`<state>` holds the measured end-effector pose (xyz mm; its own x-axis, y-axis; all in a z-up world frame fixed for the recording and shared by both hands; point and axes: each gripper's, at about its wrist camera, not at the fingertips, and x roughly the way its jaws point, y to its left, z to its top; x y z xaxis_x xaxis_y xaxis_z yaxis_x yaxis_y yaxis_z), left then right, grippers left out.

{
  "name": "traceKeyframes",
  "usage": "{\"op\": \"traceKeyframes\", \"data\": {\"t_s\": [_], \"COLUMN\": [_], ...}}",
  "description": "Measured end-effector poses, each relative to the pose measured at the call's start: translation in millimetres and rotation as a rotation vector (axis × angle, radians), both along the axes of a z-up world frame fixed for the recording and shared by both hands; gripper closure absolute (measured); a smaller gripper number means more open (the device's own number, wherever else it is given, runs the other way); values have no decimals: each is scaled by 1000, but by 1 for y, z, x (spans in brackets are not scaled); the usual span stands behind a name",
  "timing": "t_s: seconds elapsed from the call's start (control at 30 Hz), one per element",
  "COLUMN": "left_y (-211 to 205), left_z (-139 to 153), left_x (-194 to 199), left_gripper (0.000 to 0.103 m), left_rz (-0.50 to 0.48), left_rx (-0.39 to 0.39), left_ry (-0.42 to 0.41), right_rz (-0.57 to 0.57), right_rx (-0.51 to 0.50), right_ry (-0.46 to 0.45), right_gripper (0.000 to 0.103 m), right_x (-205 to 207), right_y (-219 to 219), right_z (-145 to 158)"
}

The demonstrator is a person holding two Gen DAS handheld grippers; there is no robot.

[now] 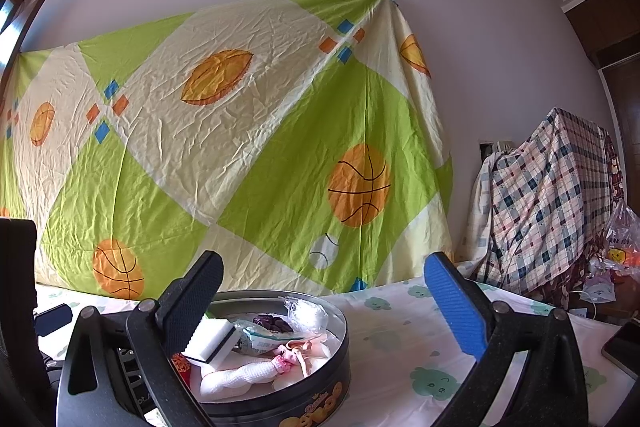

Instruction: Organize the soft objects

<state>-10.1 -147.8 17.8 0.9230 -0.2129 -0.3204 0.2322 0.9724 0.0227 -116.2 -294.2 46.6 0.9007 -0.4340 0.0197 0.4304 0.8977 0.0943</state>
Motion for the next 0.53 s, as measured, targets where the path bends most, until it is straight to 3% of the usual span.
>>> {"op": "traceKeyframes", "data": {"t_s": [0.4,0.53], "left_y": [1,1], "left_z": [-1,-2], "left_x": [0,1], "left_gripper": [0,0], "left_rz": [-30,-26], "left_rx": [-27,-31], "left_ry": [11,16], "right_rz": [-4,-94], "right_rx": [-3,34], "right_ry": [2,-3], "right_gripper": [1,1], "right_x": [0,-3], "right_y": [1,-8], "right_z": [0,1]}}
